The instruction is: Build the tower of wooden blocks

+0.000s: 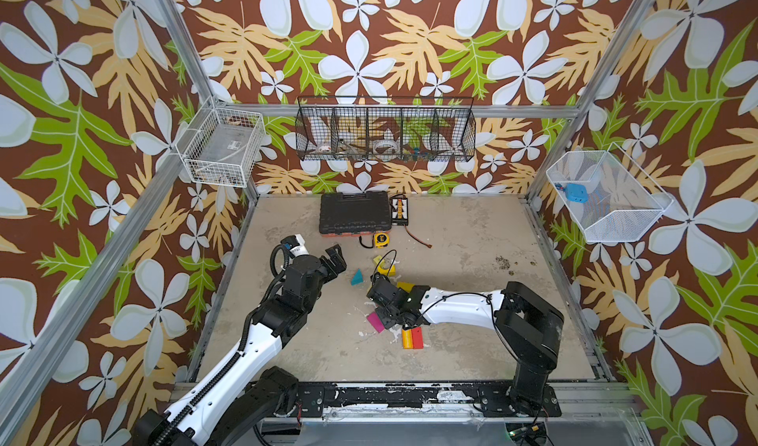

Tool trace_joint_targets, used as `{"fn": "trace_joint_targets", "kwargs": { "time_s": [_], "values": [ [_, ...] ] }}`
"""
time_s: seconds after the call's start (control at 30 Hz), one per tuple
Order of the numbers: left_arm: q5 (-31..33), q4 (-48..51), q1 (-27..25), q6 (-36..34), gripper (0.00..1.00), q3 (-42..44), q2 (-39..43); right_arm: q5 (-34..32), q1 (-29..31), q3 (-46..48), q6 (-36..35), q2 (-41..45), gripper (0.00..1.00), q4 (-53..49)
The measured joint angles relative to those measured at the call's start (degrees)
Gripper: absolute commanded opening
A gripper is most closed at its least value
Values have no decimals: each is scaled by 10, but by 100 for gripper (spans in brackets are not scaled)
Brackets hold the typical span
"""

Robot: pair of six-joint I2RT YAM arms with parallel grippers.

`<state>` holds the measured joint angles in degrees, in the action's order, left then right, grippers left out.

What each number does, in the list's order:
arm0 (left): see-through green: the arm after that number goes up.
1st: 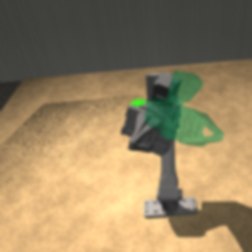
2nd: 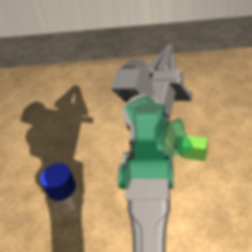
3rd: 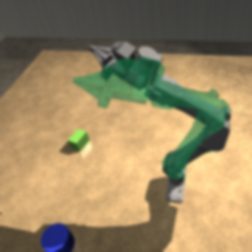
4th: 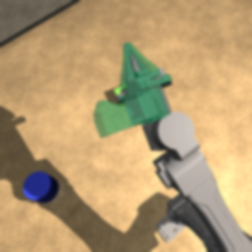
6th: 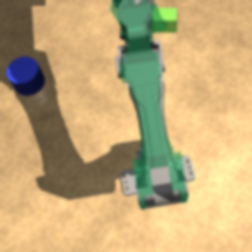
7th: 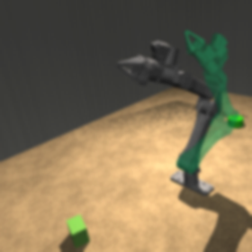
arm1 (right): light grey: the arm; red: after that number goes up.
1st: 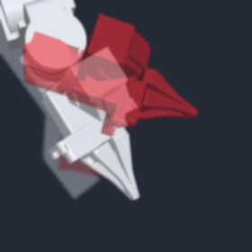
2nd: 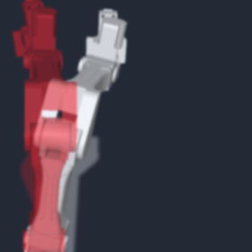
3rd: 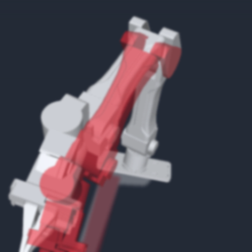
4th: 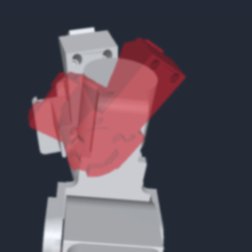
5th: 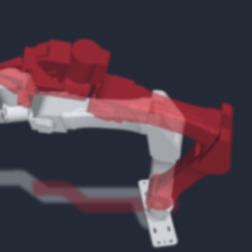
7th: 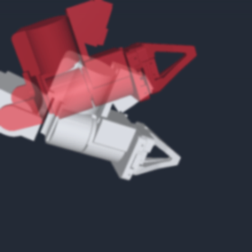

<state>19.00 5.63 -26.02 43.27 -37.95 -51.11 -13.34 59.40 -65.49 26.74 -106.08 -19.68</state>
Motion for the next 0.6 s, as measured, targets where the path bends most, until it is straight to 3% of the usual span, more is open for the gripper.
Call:
{"fn": "trace_joint_targets", "kwargs": {
  "time_s": [0.4,0.6],
  "values": [
    [0,0,0,0,100,0,-3,-16,-25,0,-6,-22,24,2],
    [0,0,0,0,100,0,-3,-30,-28,5,-6,-23,54,8]
  ]
}}
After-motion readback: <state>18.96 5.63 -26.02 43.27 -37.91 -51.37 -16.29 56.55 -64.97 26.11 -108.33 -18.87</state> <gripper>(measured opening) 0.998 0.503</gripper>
